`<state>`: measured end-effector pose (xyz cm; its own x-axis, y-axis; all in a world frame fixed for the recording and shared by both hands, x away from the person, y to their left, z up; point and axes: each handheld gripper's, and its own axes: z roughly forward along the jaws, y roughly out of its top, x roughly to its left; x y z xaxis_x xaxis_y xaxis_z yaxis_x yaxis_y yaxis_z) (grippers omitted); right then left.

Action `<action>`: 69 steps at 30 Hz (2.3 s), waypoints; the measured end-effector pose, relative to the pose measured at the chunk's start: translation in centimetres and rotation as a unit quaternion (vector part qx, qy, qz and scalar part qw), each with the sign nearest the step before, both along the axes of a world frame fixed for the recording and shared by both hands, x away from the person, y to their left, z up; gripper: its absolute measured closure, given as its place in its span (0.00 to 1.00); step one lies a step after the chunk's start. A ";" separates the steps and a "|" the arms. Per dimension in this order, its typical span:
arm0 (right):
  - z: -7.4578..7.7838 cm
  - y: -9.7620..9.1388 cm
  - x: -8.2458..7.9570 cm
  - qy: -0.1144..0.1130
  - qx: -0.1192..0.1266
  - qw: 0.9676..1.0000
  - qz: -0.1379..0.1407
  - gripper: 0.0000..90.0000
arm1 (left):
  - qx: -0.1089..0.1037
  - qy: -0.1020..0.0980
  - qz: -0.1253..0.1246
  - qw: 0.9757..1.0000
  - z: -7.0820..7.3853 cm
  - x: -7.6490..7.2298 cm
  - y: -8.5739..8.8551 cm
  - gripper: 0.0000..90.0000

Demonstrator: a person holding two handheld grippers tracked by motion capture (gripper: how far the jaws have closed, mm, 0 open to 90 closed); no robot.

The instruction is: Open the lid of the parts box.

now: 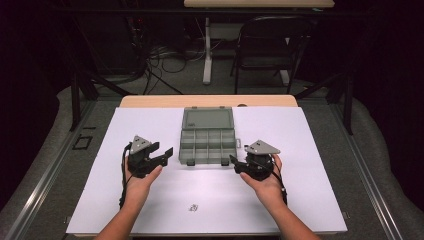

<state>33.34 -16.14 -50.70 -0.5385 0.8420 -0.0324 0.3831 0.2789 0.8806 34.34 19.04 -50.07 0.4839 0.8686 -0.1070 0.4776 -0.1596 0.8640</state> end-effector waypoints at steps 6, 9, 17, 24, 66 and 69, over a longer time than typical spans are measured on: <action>-0.6 0.0 -1.4 0.006 0.017 1.000 0.013 0.42 | -0.006 -0.010 -0.016 1.000 -0.6 -1.5 0.1 0.41; -0.7 0.0 -2.1 0.006 0.015 1.000 0.023 0.42 | -0.018 -0.015 -0.014 1.000 -0.6 -2.0 0.4 0.39; -1.9 -0.1 -2.9 0.015 0.009 0.999 0.037 0.43 | -0.019 -0.008 -0.012 1.000 -1.4 -2.5 0.7 0.37; -2.0 0.2 -3.6 0.014 0.020 0.999 0.047 0.48 | -0.014 -0.006 -0.010 1.000 -1.8 -3.2 0.7 0.37; -5.3 7.6 -8.1 0.070 0.006 0.983 0.172 0.69 | -0.005 -0.011 -0.013 1.000 -2.7 -5.5 1.0 0.37; -5.4 7.8 -8.1 0.068 0.010 0.983 0.171 0.68 | -0.003 -0.008 -0.013 1.000 -2.7 -5.5 1.1 0.37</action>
